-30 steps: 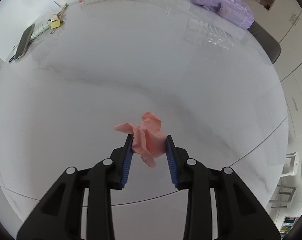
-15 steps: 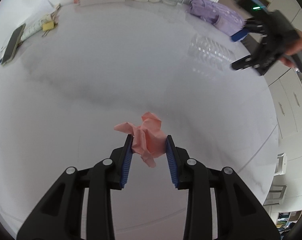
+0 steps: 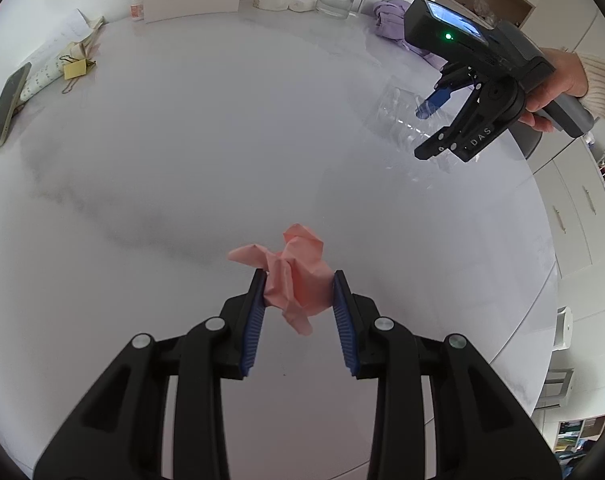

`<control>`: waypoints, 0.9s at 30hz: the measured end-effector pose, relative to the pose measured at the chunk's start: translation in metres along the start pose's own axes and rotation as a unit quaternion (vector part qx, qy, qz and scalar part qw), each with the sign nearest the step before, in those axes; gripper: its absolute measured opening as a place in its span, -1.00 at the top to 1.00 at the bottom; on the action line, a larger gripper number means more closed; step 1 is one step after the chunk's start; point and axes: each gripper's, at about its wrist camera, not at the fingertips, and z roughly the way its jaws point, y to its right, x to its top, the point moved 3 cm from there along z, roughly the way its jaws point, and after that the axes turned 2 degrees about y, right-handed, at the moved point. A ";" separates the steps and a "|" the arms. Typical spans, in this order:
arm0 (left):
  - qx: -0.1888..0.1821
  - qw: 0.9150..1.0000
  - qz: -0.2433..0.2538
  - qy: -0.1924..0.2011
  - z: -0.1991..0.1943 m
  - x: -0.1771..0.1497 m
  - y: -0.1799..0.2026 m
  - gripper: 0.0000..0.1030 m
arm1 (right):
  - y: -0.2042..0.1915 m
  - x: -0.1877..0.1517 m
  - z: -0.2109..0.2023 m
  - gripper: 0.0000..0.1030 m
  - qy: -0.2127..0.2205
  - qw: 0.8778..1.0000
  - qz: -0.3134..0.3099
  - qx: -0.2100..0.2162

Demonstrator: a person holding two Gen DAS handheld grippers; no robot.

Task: Collect trash
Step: 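Grasp the pink crumpled paper with the left tool while the right tool grasps the clear plastic bottle, then carry the pink paper and plastic bottle over the white bin and open both tools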

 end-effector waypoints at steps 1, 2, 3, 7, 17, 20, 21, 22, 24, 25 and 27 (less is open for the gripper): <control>-0.001 1.000 0.001 0.000 0.000 -0.001 0.001 0.36 | 0.000 -0.001 0.000 -0.25 0.000 1.000 -0.001 0.000; -0.003 1.000 0.002 -0.001 0.000 -0.001 0.003 0.36 | 0.001 0.000 0.000 -0.25 -0.002 1.000 0.000 0.000; -0.004 1.000 0.004 -0.002 0.000 -0.002 0.004 0.36 | 0.001 0.000 0.000 -0.24 -0.003 1.000 0.002 0.000; -0.008 1.000 0.010 -0.001 0.002 0.001 0.005 0.36 | 0.008 -0.002 0.001 -0.24 -0.005 1.000 0.009 0.003; -0.011 0.999 0.031 0.015 -0.019 0.001 0.015 0.36 | 0.012 -0.008 -0.036 -0.24 0.037 0.998 0.056 0.001; -0.014 0.999 0.040 0.028 -0.044 -0.006 0.024 0.36 | -0.010 -0.031 -0.071 -0.24 0.089 0.991 0.100 0.011; -0.014 0.999 0.043 0.030 -0.050 -0.007 0.026 0.36 | -0.016 -0.038 -0.078 -0.24 0.099 0.989 0.109 0.013; -0.013 0.998 0.048 0.035 -0.061 -0.010 0.031 0.35 | -0.025 -0.049 -0.088 -0.24 0.113 0.986 0.120 0.017; -0.015 0.997 0.056 0.042 -0.079 -0.018 0.039 0.35 | -0.049 -0.071 -0.105 -0.24 0.133 0.981 0.139 0.021; -0.017 0.997 0.060 0.046 -0.091 -0.024 0.045 0.35 | -0.064 -0.086 -0.112 -0.24 0.142 0.979 0.147 0.021; -0.018 0.996 0.069 0.055 -0.113 -0.036 0.057 0.34 | -0.092 -0.115 -0.120 -0.24 0.161 0.973 0.166 0.023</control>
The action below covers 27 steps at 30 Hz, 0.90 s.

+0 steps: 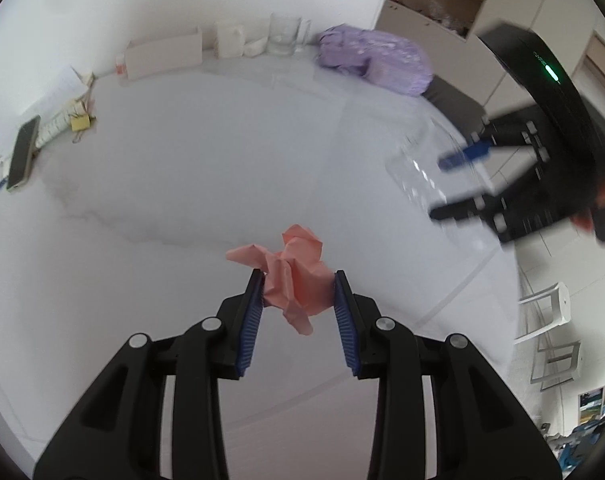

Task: Collect trash
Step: 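Carry the pink paper and plastic bottle over the white bin and open both tools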

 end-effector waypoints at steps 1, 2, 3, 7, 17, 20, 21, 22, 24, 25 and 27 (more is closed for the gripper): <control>0.001 1.000 0.006 0.003 -0.009 -0.004 0.007 0.34 | -0.012 -0.016 -0.011 -0.24 0.013 1.000 0.012 0.002; 0.002 1.000 0.014 0.009 -0.021 -0.010 0.016 0.34 | -0.023 -0.028 -0.017 -0.24 0.024 1.000 0.020 0.003; 0.003 1.000 0.021 0.015 -0.034 -0.018 0.025 0.34 | -0.036 -0.045 -0.028 -0.24 0.041 0.999 0.033 0.006; -0.001 0.999 0.034 0.026 -0.073 -0.050 0.056 0.34 | -0.074 -0.117 -0.064 -0.24 0.110 0.990 0.086 0.010; -0.016 0.998 0.057 0.001 -0.125 -0.154 0.118 0.34 | -0.171 -0.266 -0.106 -0.24 0.245 0.929 0.274 0.033; -0.021 0.996 0.091 -0.004 -0.133 -0.175 0.143 0.34 | -0.193 -0.318 -0.118 -0.24 0.272 0.903 0.330 0.024; -0.026 0.995 0.098 -0.006 -0.134 -0.180 0.151 0.34 | -0.200 -0.332 -0.121 -0.24 0.278 0.896 0.346 0.019; -0.034 0.993 0.109 -0.009 -0.135 -0.185 0.160 0.34 | -0.204 -0.347 -0.123 -0.24 0.285 0.887 0.363 0.020; -0.047 0.990 0.133 -0.015 -0.136 -0.196 0.179 0.34 | -0.212 -0.372 -0.124 -0.24 0.286 0.876 0.388 0.017; -0.052 0.988 0.145 -0.018 -0.136 -0.200 0.188 0.34 | -0.219 -0.386 -0.125 -0.24 0.281 0.874 0.397 0.011; -0.067 0.983 0.166 -0.026 -0.135 -0.209 0.207 0.34 | -0.227 -0.409 -0.122 -0.24 0.268 0.869 0.415 0.000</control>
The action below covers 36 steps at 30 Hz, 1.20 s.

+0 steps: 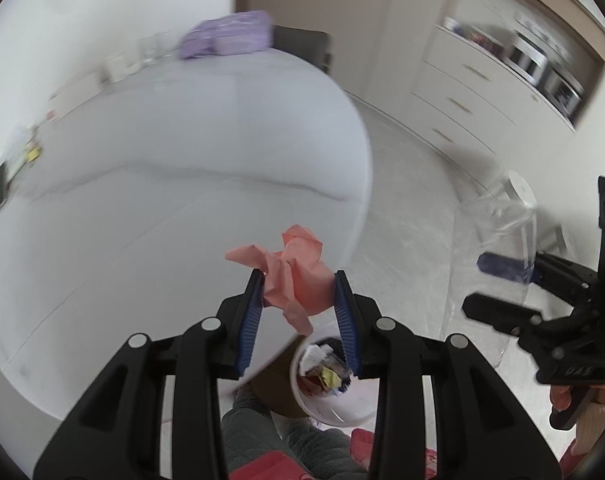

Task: Collect trash
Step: 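Carry the pink paper and plastic bottle over the white bin and open both tools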

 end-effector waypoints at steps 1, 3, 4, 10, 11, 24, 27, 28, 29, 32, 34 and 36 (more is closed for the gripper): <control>-0.006 1.000 0.008 -0.003 0.001 -0.002 0.008 0.34 | 0.006 -0.010 -0.004 -0.24 -0.003 1.000 0.008 -0.006; -0.019 0.999 0.031 -0.010 0.005 -0.007 0.027 0.34 | 0.013 -0.031 -0.010 -0.25 -0.012 1.000 0.020 -0.015; -0.022 0.999 0.039 -0.013 0.007 -0.007 0.033 0.34 | 0.016 -0.040 -0.010 -0.25 -0.017 0.999 0.023 -0.023; -0.029 0.996 0.078 -0.032 0.014 -0.018 0.062 0.34 | 0.038 -0.093 0.028 -0.25 -0.061 0.996 0.059 -0.038; -0.028 0.996 0.084 -0.034 0.014 -0.020 0.066 0.34 | 0.041 -0.101 0.035 -0.25 -0.068 0.995 0.061 -0.042; -0.018 0.993 0.108 -0.046 0.011 -0.032 0.072 0.34 | 0.054 -0.135 0.136 -0.62 -0.137 0.983 0.101 -0.062; -0.020 0.993 0.107 -0.045 0.010 -0.033 0.070 0.34 | 0.059 -0.138 0.116 -0.68 -0.120 0.983 0.122 -0.068; -0.021 0.993 0.107 -0.046 0.011 -0.033 0.070 0.34 | 0.063 -0.140 0.107 -0.70 -0.114 0.982 0.130 -0.070; -0.022 0.993 0.107 -0.047 0.011 -0.033 0.070 0.34 | 0.065 -0.138 0.100 -0.76 -0.109 0.982 0.137 -0.075; -0.029 0.991 0.118 -0.051 0.015 -0.036 0.072 0.34 | 0.074 -0.136 0.070 -0.79 -0.084 0.979 0.156 -0.100; -0.039 0.988 0.138 -0.056 0.023 -0.038 0.077 0.34 | 0.082 -0.138 0.043 -0.81 -0.064 0.976 0.169 -0.125; -0.043 0.983 0.163 -0.068 0.037 -0.043 0.085 0.34 | 0.091 -0.138 0.021 -0.86 -0.044 0.970 0.180 -0.155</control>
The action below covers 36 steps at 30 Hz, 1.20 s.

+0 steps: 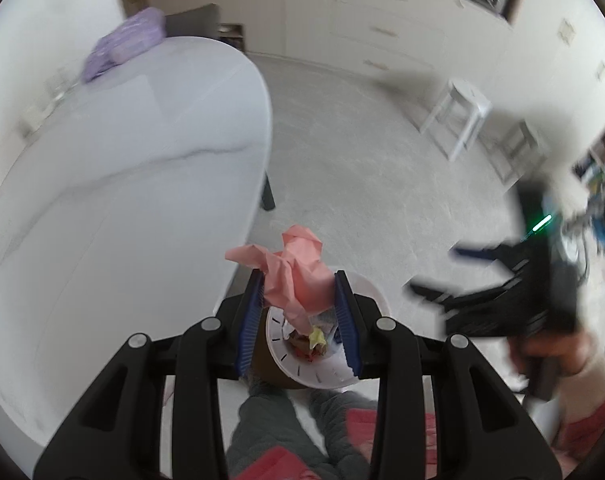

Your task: Collect trash

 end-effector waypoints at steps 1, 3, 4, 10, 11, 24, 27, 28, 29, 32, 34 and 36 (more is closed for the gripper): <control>-0.009 1.000 0.016 -0.012 0.012 -0.002 0.006 0.34 | 0.009 0.000 -0.010 -0.89 0.013 1.000 0.012 -0.016; -0.022 0.998 0.036 -0.040 0.038 -0.008 0.016 0.32 | 0.024 -0.002 -0.027 -0.90 0.036 0.998 0.034 -0.038; -0.037 0.996 0.050 -0.058 0.055 -0.013 0.023 0.30 | 0.032 -0.004 -0.034 -0.90 0.043 0.997 0.047 -0.044; -0.059 0.983 0.080 -0.156 0.168 -0.056 0.047 -0.58 | 0.060 -0.023 -0.048 -0.91 0.039 0.993 0.098 -0.054; -0.051 0.979 0.086 -0.176 0.186 -0.063 0.049 -0.59 | 0.062 -0.027 -0.046 -0.91 0.030 0.993 0.099 -0.054; 0.004 0.994 0.001 -0.110 0.130 -0.030 0.011 -0.72 | 0.036 -0.002 -0.032 -0.91 0.011 0.997 0.068 -0.042; 0.044 0.997 -0.044 -0.048 0.076 -0.004 -0.026 -0.83 | 0.015 0.029 -0.031 -0.92 0.020 0.999 0.043 -0.026; 0.063 0.995 -0.065 -0.027 0.055 0.003 -0.043 -0.83 | 0.004 0.041 -0.031 -0.95 0.025 0.999 0.030 -0.021; 0.085 0.992 -0.094 -0.007 0.032 0.007 -0.064 -0.83 | -0.007 0.054 -0.031 -0.95 0.031 0.999 0.013 -0.017; 0.142 0.976 -0.165 0.027 -0.016 0.007 -0.116 -0.84 | -0.054 0.094 -0.034 -0.95 0.059 0.997 -0.053 -0.010; 0.182 0.960 -0.208 0.048 -0.046 -0.001 -0.146 -0.84 | -0.091 0.118 -0.037 -0.95 0.080 0.992 -0.097 -0.003; 0.206 0.948 -0.236 0.061 -0.068 -0.009 -0.164 -0.84 | -0.126 0.135 -0.039 -0.95 0.094 0.987 -0.133 0.008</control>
